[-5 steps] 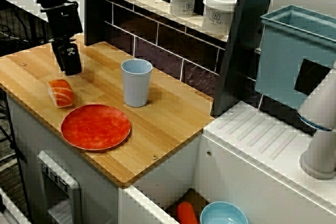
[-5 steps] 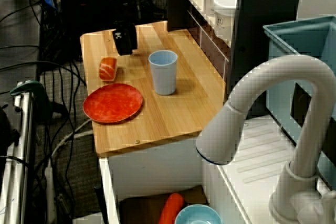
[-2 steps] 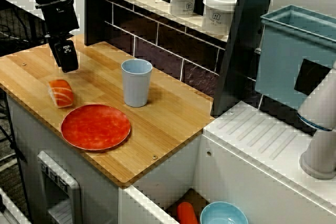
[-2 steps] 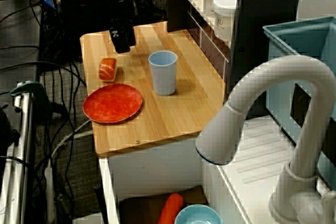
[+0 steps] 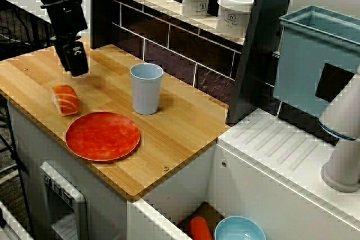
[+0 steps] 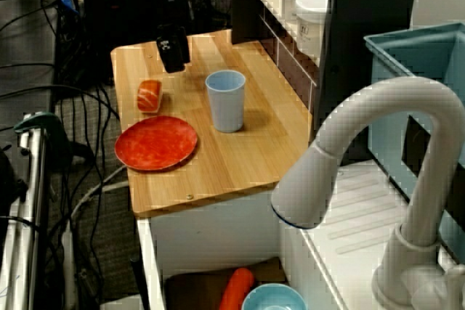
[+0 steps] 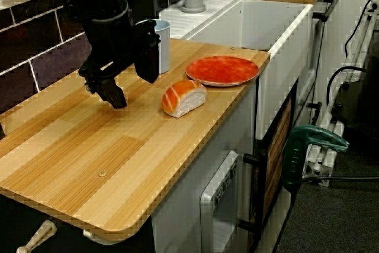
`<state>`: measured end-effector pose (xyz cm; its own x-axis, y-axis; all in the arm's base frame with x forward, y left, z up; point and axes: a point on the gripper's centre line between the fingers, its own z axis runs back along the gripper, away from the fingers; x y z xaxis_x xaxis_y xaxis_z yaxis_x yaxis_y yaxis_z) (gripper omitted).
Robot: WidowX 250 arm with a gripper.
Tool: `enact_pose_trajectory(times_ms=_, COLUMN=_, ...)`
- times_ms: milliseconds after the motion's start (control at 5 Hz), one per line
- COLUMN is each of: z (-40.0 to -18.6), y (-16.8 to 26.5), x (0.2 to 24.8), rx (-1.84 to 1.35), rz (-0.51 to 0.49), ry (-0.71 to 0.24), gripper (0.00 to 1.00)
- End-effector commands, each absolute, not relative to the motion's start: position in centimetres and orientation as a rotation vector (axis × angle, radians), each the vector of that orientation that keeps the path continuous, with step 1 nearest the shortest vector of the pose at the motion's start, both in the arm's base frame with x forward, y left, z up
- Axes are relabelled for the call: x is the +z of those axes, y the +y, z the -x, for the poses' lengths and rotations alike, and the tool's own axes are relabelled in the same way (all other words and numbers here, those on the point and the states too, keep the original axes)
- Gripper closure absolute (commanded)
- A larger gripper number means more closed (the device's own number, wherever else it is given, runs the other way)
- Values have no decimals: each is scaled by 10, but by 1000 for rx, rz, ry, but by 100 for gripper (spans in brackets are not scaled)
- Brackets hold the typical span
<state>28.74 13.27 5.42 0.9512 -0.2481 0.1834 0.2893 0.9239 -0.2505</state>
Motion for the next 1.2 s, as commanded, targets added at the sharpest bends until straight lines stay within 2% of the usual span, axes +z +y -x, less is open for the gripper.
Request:
enact_pose_trajectory(times_ms=0, z=-316, y=139, x=92, rx=-153, rz=240, ry=-198, gripper=0)
enact_pose_trajectory(times_ms=200, z=-320, y=138, x=85, rx=-73, rz=236, ry=-166, gripper=0)
enact_pose_trajectory(times_ms=600, z=-305, y=126, x=73, rx=152, rz=250, ry=-77, gripper=0)
enact_pose_trajectory(times_ms=1000, z=-296, y=118, x=72, rx=249, rz=269, ry=-60, gripper=0)
